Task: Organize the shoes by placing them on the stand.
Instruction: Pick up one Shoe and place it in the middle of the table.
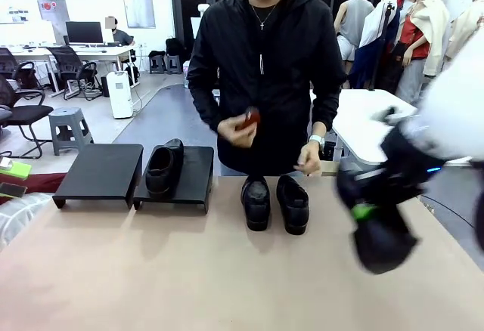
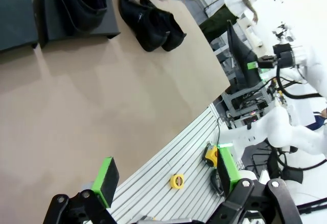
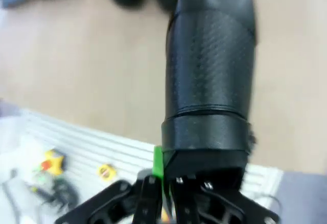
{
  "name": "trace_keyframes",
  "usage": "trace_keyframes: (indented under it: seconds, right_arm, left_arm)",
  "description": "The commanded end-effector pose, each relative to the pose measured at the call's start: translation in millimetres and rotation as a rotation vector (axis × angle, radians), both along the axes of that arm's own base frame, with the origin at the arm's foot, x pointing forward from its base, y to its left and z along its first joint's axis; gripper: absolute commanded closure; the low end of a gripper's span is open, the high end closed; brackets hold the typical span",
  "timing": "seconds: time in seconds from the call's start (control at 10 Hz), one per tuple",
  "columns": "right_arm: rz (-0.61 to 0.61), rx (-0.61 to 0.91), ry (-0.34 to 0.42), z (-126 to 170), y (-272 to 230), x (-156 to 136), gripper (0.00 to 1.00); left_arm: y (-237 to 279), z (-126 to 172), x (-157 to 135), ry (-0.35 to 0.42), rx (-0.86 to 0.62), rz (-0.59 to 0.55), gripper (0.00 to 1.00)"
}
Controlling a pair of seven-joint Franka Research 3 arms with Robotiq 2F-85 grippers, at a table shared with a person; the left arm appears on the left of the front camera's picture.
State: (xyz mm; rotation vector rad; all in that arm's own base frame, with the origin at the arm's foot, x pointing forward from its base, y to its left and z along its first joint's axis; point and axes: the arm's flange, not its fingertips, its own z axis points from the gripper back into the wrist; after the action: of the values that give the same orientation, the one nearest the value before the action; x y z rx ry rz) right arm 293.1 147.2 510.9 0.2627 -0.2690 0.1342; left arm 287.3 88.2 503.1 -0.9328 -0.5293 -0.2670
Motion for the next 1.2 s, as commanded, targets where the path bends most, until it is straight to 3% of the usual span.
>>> trace_keyframes:
  seconds: [0.0, 0.2, 0.5, 1.1]
  right_arm:
    - [0.115, 0.042, 0.018, -24.6, 71.7, 47.1, 1.00]
    - [0.143, 0.088, 0.126, -67.1, 138.4, 83.2, 1.00]
    - [0.102, 0.149, 0.176, -106.9, 195.7, 117.5, 1.00]
    - [0.142, 0.178, 0.268, -142.8, 231.4, 119.6, 1.00]
  left_arm:
    - [-0.1, -0.4, 0.9, -0.025, -0.020, -0.008, 0.00]
    - [-0.1, -0.4, 0.9, -0.025, -0.020, -0.008, 0.00]
    - [-0.1, -0.4, 0.9, -0.025, -0.020, -0.008, 0.00]
    - [-0.1, -0.4, 0.9, -0.025, -0.020, -0.008, 0.00]
